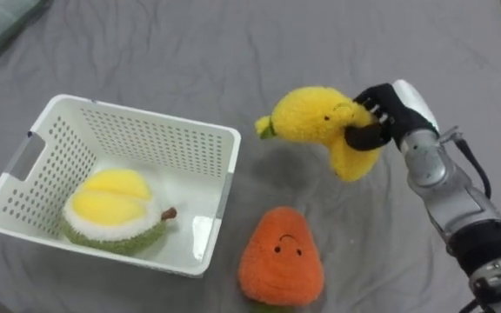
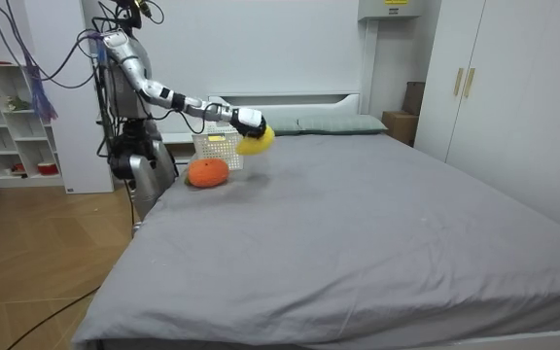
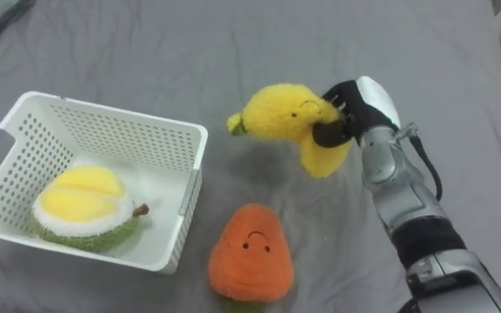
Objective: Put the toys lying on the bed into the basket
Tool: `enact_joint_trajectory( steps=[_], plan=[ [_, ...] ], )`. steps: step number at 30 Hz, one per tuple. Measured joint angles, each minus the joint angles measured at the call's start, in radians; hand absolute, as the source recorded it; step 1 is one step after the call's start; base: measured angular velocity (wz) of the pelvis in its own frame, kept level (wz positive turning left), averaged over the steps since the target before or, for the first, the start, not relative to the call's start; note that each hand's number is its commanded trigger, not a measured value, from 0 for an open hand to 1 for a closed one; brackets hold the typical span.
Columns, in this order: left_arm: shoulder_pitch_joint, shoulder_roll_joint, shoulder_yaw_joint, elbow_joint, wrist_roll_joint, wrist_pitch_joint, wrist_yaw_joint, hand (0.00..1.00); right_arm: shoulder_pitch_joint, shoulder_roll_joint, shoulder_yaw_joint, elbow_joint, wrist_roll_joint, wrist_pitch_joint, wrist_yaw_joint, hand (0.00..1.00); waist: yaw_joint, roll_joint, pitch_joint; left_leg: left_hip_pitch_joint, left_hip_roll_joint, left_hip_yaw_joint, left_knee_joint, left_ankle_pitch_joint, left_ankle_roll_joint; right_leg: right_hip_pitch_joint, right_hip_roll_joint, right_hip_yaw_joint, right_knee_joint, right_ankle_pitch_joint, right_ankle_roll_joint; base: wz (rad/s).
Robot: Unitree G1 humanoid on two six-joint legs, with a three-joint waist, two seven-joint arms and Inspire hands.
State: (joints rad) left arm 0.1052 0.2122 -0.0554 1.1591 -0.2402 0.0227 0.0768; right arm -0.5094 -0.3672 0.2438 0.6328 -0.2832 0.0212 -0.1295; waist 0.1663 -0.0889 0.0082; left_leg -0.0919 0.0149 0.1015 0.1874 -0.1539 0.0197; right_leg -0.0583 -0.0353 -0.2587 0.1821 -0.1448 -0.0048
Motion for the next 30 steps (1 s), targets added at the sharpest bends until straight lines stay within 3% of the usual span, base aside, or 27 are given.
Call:
enact_joint_trajectory(
  steps=[5,10,16,20,26,30],
  plan=[
    [0.039,-0.003,0.042,-0.004,0.019,0.000,0.000,0.00,0.024,-0.002,-0.029,-0.228,-0.001,0.002,0.002,1.00,-0.023,0.009,-0.0048,0.037,-0.004,-0.012,-0.002,0.000,0.000,0.046,-0.001,-0.004,-0.012,0.000,0.000,0.04],
    [0.063,-0.009,0.046,-0.022,0.022,0.000,0.001,0.00,0.039,-0.002,-0.049,-0.412,-0.016,0.002,0.002,1.00,-0.030,0.034,-0.0100,0.070,-0.012,-0.022,-0.009,0.000,0.002,0.079,-0.007,-0.016,-0.013,-0.004,0.004,0.06],
    [0.078,-0.010,0.065,-0.036,0.082,0.001,0.008,0.00,0.050,-0.002,-0.048,-0.592,0.009,0.002,0.018,1.00,-0.023,0.033,-0.0095,0.081,-0.013,-0.024,-0.023,0.001,0.003,0.086,-0.005,-0.009,-0.015,-0.006,0.007,0.02],
    [0.080,-0.014,0.079,-0.045,0.083,0.001,0.011,0.00,0.050,0.005,-0.030,-0.624,0.035,0.007,0.038,1.00,-0.018,0.029,-0.0085,0.095,-0.013,-0.028,-0.037,0.001,0.003,0.101,-0.006,-0.017,-0.015,-0.008,0.011,0.03],
    [0.077,-0.046,0.086,-0.066,0.127,0.016,0.009,0.00,0.052,0.037,-0.020,-0.648,-0.023,0.072,0.118,1.00,0.000,0.025,-0.0066,0.095,-0.017,-0.051,-0.040,0.001,0.003,0.106,-0.007,-0.030,-0.017,-0.009,0.013,0.08],
    [0.069,-0.048,0.091,-0.071,0.155,0.025,0.004,0.00,0.052,0.052,0.017,-0.661,-0.073,0.113,0.146,1.00,0.038,0.022,-0.0077,0.096,-0.021,-0.063,-0.039,0.001,0.004,0.108,-0.010,-0.046,-0.016,-0.010,0.014,0.07]
  ],
)
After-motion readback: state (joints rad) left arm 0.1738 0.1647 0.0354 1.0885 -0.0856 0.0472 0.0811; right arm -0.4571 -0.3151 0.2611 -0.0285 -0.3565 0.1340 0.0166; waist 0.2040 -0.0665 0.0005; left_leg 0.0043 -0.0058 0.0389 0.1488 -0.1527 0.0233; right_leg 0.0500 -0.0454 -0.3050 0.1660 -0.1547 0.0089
